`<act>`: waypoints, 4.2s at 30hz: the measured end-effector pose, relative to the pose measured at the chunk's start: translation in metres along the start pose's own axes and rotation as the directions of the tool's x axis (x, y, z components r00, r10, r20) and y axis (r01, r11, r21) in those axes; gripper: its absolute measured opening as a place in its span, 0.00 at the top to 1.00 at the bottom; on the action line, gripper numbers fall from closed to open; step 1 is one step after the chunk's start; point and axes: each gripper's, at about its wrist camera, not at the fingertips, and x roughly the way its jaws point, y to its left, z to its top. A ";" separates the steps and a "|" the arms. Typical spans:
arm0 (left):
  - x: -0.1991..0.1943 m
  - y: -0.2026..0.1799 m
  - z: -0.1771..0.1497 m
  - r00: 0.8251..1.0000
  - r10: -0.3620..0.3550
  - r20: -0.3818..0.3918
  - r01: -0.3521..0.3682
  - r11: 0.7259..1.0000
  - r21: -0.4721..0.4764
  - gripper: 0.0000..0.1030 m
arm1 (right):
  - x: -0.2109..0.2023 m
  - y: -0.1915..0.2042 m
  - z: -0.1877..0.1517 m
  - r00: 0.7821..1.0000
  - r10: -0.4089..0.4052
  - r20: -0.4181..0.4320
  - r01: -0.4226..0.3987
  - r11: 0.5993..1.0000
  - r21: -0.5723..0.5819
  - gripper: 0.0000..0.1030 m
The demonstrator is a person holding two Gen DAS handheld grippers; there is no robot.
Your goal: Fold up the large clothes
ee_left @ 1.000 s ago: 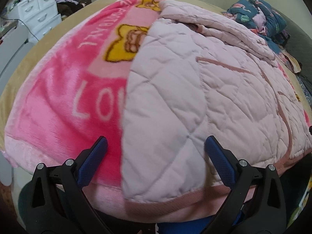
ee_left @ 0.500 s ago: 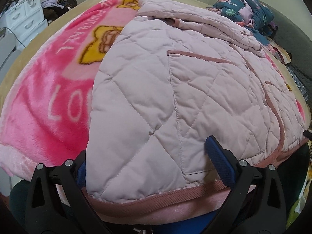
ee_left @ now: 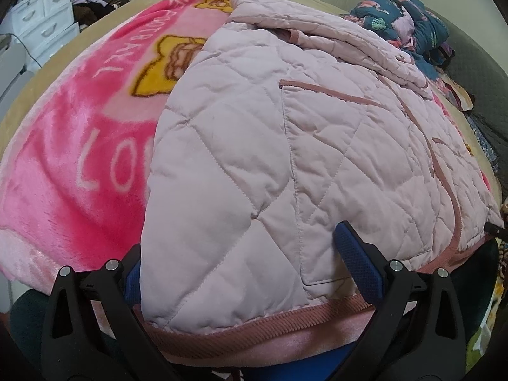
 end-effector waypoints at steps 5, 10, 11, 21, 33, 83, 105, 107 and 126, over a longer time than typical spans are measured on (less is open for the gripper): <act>-0.004 0.004 0.000 1.000 -0.017 0.007 0.017 1.000 -0.014 0.22 | -0.023 0.008 0.014 0.992 0.069 0.110 -0.069 0.998 -0.004 0.83; -0.015 0.008 0.003 0.999 -0.027 0.037 0.028 0.999 -0.031 0.60 | -0.039 0.017 0.031 0.975 0.102 0.195 -0.098 0.995 -0.031 0.85; -0.018 0.007 0.003 0.999 -0.018 0.038 0.019 1.000 -0.023 0.66 | -0.042 0.020 0.034 0.972 0.109 0.210 -0.103 0.994 -0.040 0.85; -0.033 -0.003 0.011 0.998 -0.035 0.055 0.033 0.999 0.028 0.84 | -0.050 0.027 0.054 0.950 0.137 0.280 -0.123 0.990 -0.067 0.85; -0.046 -0.006 0.025 0.988 -0.097 0.119 0.098 0.995 -0.009 0.92 | -0.058 0.025 0.068 0.923 0.156 0.352 -0.149 0.988 -0.046 0.86; -0.097 -0.043 0.184 0.908 -0.097 0.408 0.063 0.993 0.096 0.92 | -0.093 0.028 0.178 0.822 0.105 0.559 -0.118 0.993 -0.013 0.87; -0.078 -0.042 0.245 0.911 -0.061 0.408 0.025 0.995 0.093 0.92 | -0.080 0.031 0.252 0.821 0.069 0.567 -0.079 0.997 -0.007 0.87; -0.074 -0.042 0.250 0.913 -0.054 0.405 0.018 0.996 0.092 0.92 | -0.077 0.030 0.257 0.823 0.065 0.564 -0.076 0.997 -0.004 0.87; -0.024 -0.038 0.303 0.934 0.008 0.358 -0.030 0.998 0.057 0.91 | -0.024 0.013 0.328 0.864 0.008 0.503 -0.040 0.998 0.052 0.87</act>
